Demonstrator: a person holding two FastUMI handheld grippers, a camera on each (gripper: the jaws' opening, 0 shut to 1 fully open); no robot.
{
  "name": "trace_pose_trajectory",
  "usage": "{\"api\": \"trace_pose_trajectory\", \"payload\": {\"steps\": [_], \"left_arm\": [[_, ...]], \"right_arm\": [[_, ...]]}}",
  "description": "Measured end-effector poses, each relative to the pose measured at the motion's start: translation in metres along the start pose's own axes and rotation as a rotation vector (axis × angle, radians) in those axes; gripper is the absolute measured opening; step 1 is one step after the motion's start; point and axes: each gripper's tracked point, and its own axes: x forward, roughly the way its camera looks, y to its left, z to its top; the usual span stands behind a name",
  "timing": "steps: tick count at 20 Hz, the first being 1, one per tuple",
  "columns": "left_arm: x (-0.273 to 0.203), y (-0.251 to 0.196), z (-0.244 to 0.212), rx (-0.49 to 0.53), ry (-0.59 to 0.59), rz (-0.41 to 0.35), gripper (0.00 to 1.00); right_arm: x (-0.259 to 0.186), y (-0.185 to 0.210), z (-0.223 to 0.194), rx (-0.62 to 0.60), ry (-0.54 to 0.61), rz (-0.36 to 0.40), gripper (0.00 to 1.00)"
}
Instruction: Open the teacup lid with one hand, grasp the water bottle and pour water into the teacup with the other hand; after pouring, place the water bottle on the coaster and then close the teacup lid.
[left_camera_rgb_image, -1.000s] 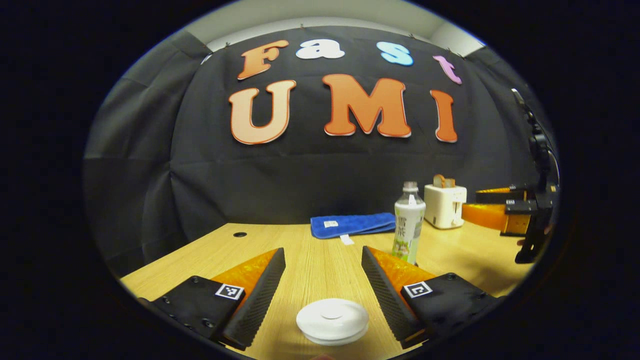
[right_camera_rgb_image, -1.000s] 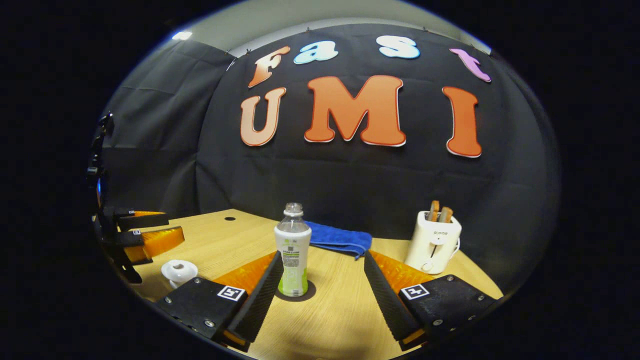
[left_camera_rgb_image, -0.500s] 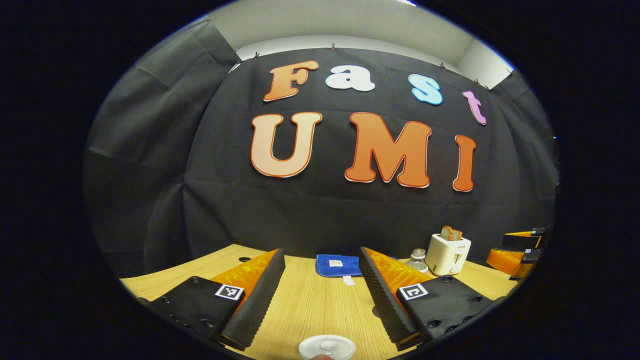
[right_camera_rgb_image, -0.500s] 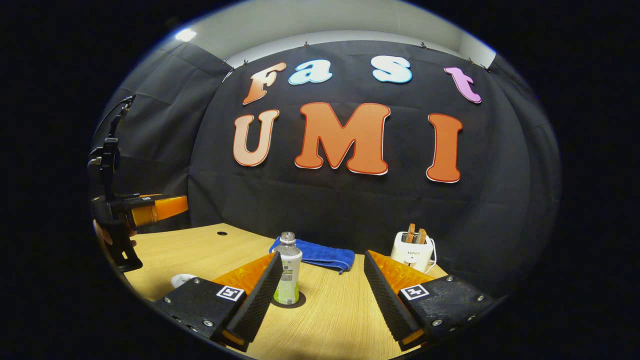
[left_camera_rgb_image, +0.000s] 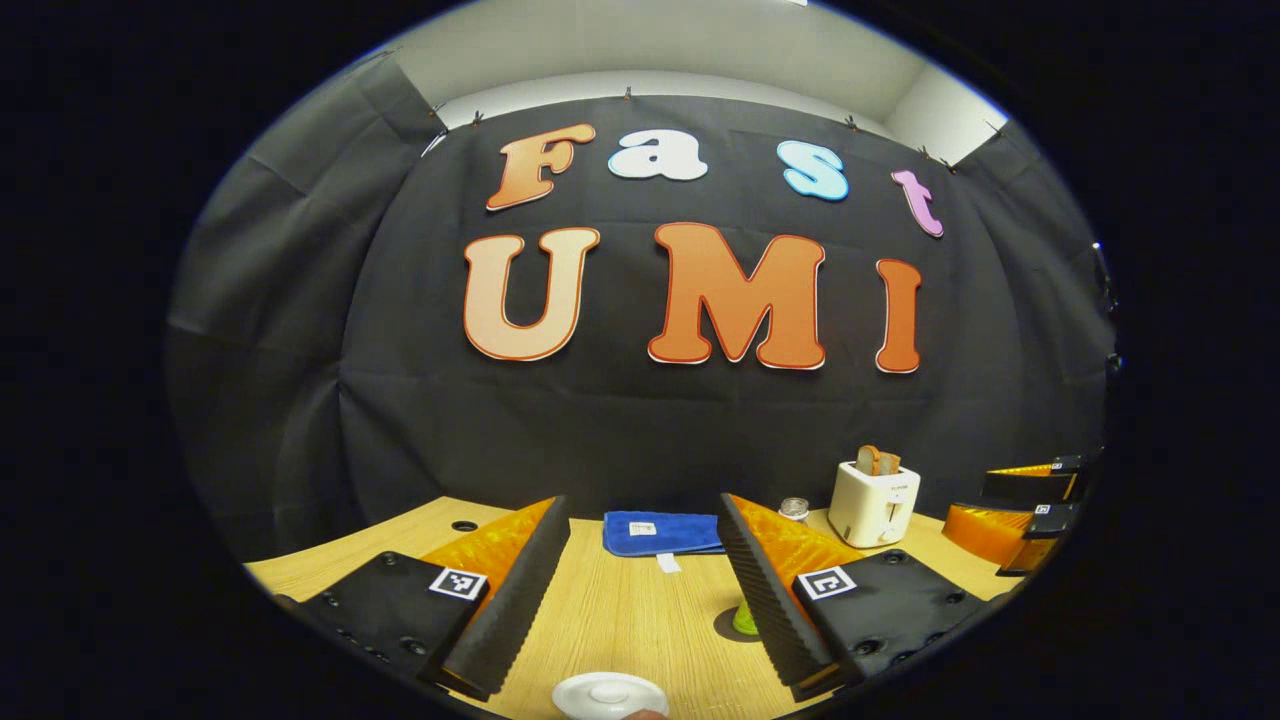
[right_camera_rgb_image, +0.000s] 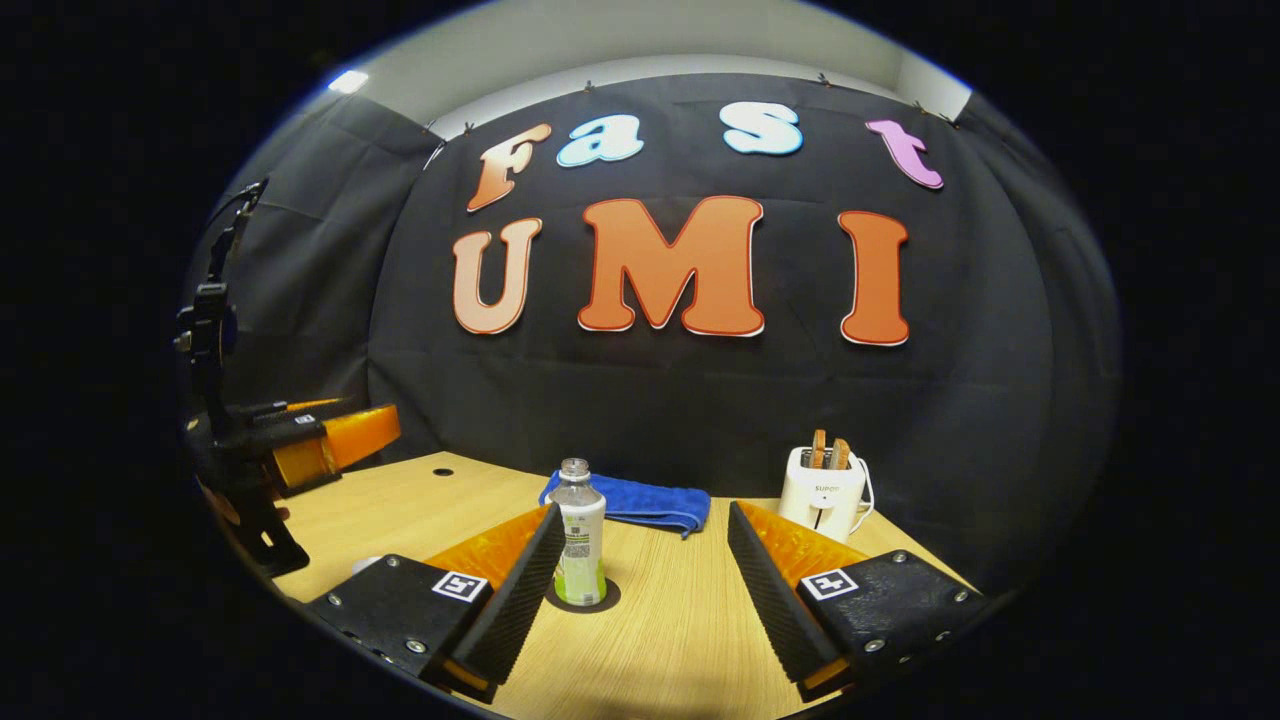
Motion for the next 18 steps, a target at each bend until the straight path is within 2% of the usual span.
{"api": "trace_pose_trajectory", "payload": {"steps": [5, 13, 18], "left_arm": [[0.001, -0.005, 0.008, 0.022, -0.024, 0.003, 0.96], [0.006, -0.007, 0.029, 0.021, -0.049, 0.012, 0.97], [0.006, -0.012, 0.023, 0.023, -0.035, 0.003, 0.97]], "right_arm": [[-0.002, -0.015, 0.009, -0.012, -0.034, -0.043, 0.98], [-0.008, -0.018, 0.032, -0.054, -0.104, -0.059, 0.98], [-0.012, -0.02, 0.034, -0.067, -0.123, -0.063, 0.98]]}}
